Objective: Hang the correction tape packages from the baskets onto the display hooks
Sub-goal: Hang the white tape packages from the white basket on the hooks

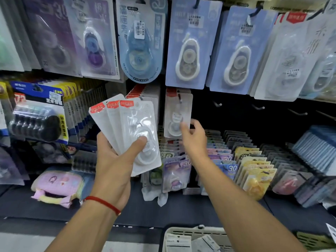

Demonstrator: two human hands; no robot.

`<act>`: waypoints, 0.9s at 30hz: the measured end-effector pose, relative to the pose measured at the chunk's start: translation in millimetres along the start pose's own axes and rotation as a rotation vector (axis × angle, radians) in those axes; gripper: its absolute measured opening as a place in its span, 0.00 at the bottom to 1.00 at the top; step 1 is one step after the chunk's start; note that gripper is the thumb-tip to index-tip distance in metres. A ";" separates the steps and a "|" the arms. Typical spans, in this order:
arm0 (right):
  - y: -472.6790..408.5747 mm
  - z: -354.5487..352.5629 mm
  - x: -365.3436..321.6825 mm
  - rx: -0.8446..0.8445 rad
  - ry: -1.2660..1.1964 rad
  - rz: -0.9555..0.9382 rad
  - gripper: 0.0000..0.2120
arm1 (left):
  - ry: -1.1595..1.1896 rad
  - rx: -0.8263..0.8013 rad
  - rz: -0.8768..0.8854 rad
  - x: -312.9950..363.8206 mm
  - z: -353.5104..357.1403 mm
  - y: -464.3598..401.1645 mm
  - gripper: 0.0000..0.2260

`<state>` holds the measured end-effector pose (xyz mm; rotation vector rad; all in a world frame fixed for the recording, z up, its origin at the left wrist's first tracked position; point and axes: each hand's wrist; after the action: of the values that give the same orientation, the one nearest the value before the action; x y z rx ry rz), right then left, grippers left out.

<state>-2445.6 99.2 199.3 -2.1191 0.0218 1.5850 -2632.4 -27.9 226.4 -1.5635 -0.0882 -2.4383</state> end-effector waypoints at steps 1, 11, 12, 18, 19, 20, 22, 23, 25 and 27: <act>-14.0 4.9 -0.8 0.002 0.016 0.049 0.16 | 0.007 0.003 -0.009 -1.8 2.2 0.2 0.28; 25.9 -11.3 -29.2 -0.195 -0.149 0.028 0.18 | 0.053 -0.030 -0.069 -12.5 20.3 11.8 0.29; 40.7 -19.7 -36.1 -0.275 -0.235 -0.015 0.18 | 0.061 -0.030 -0.070 -12.4 22.2 12.6 0.29; 81.4 -56.0 -57.7 -0.439 -0.166 -0.175 0.14 | 0.128 -0.102 -0.104 -11.2 35.2 22.0 0.35; 80.9 -59.4 -58.5 -0.431 -0.167 -0.178 0.13 | 0.131 -0.107 -0.108 -11.6 37.2 23.4 0.35; 80.3 -62.7 -59.4 -0.423 -0.159 -0.184 0.12 | 0.130 -0.110 -0.110 -12.0 38.7 24.6 0.34; 79.2 -68.8 -60.6 -0.412 -0.173 -0.169 0.13 | 0.129 -0.116 -0.111 -12.9 39.6 25.4 0.32; 78.8 -71.2 -60.8 -0.406 -0.201 -0.141 0.15 | 0.135 -0.122 -0.116 -12.8 38.6 25.3 0.31; 76.5 -75.3 -59.9 -0.395 -0.224 -0.091 0.14 | 0.139 -0.125 -0.128 -13.3 34.7 23.1 0.28; 72.2 -77.2 -56.8 -0.332 -0.209 -0.066 0.10 | 0.101 -0.061 -0.093 -13.8 29.8 20.2 0.25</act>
<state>-2416.2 -9.8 239.8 -2.1521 -0.4029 1.8661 -2595.7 -39.8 224.9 -1.4886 -0.0711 -2.6106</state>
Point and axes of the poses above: each hand's wrist, its own y-axis away from the middle knuckle, its own z-axis out of the palm, x = y × z, and after that the axes turned 7 degrees about -z, right-handed
